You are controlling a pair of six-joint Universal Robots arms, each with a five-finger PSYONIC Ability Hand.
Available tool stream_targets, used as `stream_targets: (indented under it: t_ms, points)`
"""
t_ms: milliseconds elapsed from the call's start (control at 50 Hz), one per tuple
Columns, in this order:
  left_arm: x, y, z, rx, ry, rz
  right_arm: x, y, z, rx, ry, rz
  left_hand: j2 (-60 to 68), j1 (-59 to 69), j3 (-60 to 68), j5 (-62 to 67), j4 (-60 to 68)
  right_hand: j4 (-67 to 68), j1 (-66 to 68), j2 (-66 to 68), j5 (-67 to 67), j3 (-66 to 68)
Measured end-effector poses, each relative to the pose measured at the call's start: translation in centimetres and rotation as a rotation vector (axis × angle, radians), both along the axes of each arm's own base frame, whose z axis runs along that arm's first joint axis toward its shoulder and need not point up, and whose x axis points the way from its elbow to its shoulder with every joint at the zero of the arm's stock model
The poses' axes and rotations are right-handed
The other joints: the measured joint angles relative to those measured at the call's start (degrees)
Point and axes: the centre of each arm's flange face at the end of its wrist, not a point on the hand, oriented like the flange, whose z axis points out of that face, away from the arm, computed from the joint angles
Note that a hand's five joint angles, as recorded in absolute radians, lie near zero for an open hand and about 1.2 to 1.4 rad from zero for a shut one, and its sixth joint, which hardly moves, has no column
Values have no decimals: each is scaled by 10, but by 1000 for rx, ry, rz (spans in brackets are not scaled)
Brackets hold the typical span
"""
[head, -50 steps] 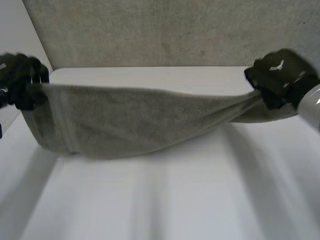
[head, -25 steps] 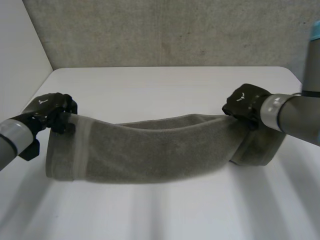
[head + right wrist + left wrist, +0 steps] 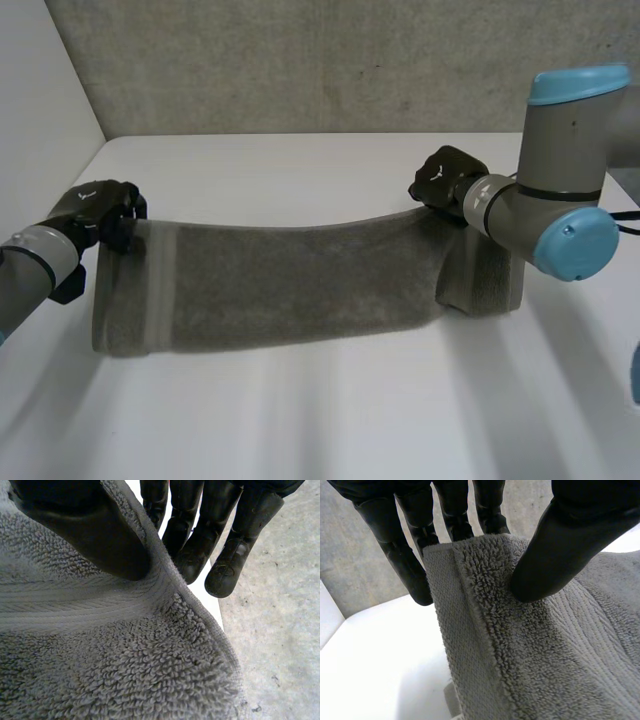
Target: Fold the towel.
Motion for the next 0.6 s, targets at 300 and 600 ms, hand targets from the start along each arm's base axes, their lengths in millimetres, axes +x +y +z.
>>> stream_targets:
  t_ms: [300, 600]
  points:
    - [5, -21, -13, -62, -18, 58, 13, -23, -31, -157, 64, 131, 0, 0, 0, 0, 0, 0, 0, 0, 0, 0]
    - [3, -31, -38, -21, -22, 61, 23, -35, -60, -192, 21, 212, -2, -2, -2, -1, -2, -6, -10, -9, -7, -10]
